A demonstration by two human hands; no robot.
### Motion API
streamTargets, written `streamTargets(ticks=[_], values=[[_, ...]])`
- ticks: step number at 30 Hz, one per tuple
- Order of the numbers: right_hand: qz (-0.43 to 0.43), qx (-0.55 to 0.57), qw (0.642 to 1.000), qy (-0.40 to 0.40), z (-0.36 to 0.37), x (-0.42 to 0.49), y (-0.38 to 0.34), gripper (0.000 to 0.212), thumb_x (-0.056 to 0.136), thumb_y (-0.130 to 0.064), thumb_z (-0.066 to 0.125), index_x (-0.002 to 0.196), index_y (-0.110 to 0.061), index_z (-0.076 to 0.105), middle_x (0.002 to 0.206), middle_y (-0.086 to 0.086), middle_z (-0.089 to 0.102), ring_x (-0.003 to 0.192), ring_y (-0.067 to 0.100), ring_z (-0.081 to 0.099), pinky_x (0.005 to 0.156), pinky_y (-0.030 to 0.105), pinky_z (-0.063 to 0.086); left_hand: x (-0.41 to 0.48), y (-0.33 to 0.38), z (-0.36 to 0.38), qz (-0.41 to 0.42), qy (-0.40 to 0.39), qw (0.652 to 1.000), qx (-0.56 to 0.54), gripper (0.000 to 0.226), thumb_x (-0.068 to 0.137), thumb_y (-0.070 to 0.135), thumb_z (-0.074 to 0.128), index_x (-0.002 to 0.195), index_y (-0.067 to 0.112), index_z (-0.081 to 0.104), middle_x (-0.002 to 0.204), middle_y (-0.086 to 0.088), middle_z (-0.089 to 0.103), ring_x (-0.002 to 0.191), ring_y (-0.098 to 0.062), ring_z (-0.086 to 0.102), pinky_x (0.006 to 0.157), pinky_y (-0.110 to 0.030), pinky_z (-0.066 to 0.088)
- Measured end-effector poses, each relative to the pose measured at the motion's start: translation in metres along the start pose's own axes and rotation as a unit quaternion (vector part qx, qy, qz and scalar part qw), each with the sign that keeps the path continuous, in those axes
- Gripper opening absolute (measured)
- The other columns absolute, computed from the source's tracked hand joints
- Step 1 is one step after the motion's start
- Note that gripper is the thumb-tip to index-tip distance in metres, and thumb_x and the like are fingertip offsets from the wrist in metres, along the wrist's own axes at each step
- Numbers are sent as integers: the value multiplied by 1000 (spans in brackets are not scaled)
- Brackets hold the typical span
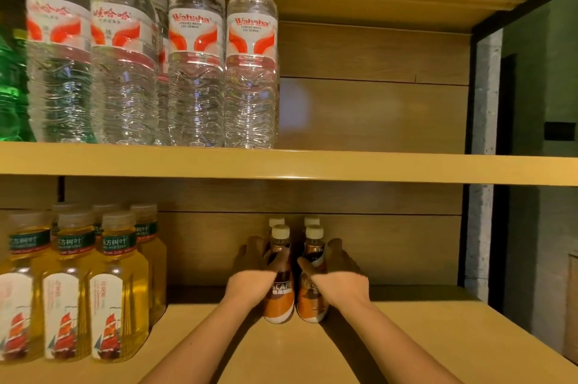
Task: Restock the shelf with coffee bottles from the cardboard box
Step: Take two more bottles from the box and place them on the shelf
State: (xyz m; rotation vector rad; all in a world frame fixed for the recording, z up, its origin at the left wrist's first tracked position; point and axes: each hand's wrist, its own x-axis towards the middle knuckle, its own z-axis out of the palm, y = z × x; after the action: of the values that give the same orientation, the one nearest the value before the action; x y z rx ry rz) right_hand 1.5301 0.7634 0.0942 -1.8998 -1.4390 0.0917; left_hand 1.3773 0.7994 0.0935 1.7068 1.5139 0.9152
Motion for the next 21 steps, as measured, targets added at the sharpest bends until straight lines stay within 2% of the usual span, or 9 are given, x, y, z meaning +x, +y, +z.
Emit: streamTargets(ticks=[2,4,5,6,7,9,11,15,21], values=[[-35,-56,997,36,-14,-9,0,66,77,-69,50,125,-27,34,121,0,53,113,24,53,90,37,47,-13,1,-15,68,63,986,137,32,91,50,44,97,20,54,105,-2,61,109,-24,58,99,-36,45],[-57,-133,990,5,-26,-18,-1,53,81,-69,44,105,-22,49,103,1,56,105,23,57,88,34,47,-32,3,-26,110,67,957,261,42,91,57,39,68,22,47,71,5,53,85,-18,64,85,-30,49],[-51,-165,985,-27,-32,-24,-3,51,83,-70,40,86,-20,53,89,0,56,99,22,60,88,34,47,-38,2,-30,119,66,944,302,47,89,60,38,64,21,43,65,6,50,76,-16,62,80,-28,49],[-49,-181,981,-49,-38,-31,-6,53,84,-70,38,74,-20,50,79,-1,55,95,22,62,90,35,47,-44,1,-33,127,70,931,336,48,88,63,37,68,20,46,68,5,53,77,-15,61,83,-29,49],[-55,-191,978,-57,-43,-37,-9,53,83,-71,39,75,-19,52,80,0,58,97,22,63,94,38,45,-51,0,-35,132,75,916,371,50,86,65,36,81,19,54,82,1,60,89,-17,62,92,-34,47],[-77,-222,970,-63,-48,-51,-10,63,83,-71,41,112,-16,55,116,8,60,120,27,52,107,46,35,-62,-6,-37,136,75,893,422,68,85,68,33,127,16,47,130,-7,54,127,-25,46,111,-45,29],[-93,-237,964,-72,-50,-68,-7,80,82,-70,43,141,-18,34,147,10,39,138,30,32,114,51,21,-77,-13,-40,143,69,891,426,78,85,69,32,146,21,23,154,-7,26,144,-27,20,117,-49,11],[-110,-210,969,-76,-54,-105,-6,84,80,-71,46,145,-22,25,155,9,24,144,29,21,117,52,16,-118,-28,-48,135,55,892,427,80,85,68,32,149,24,12,159,-4,9,147,-26,5,117,-50,4],[-149,-199,966,-73,-53,-169,-16,78,82,-65,48,143,-20,28,150,10,32,137,30,31,113,49,24,-185,-57,-66,127,45,894,427,81,85,67,34,149,21,14,159,-6,12,146,-28,9,117,-48,8]])
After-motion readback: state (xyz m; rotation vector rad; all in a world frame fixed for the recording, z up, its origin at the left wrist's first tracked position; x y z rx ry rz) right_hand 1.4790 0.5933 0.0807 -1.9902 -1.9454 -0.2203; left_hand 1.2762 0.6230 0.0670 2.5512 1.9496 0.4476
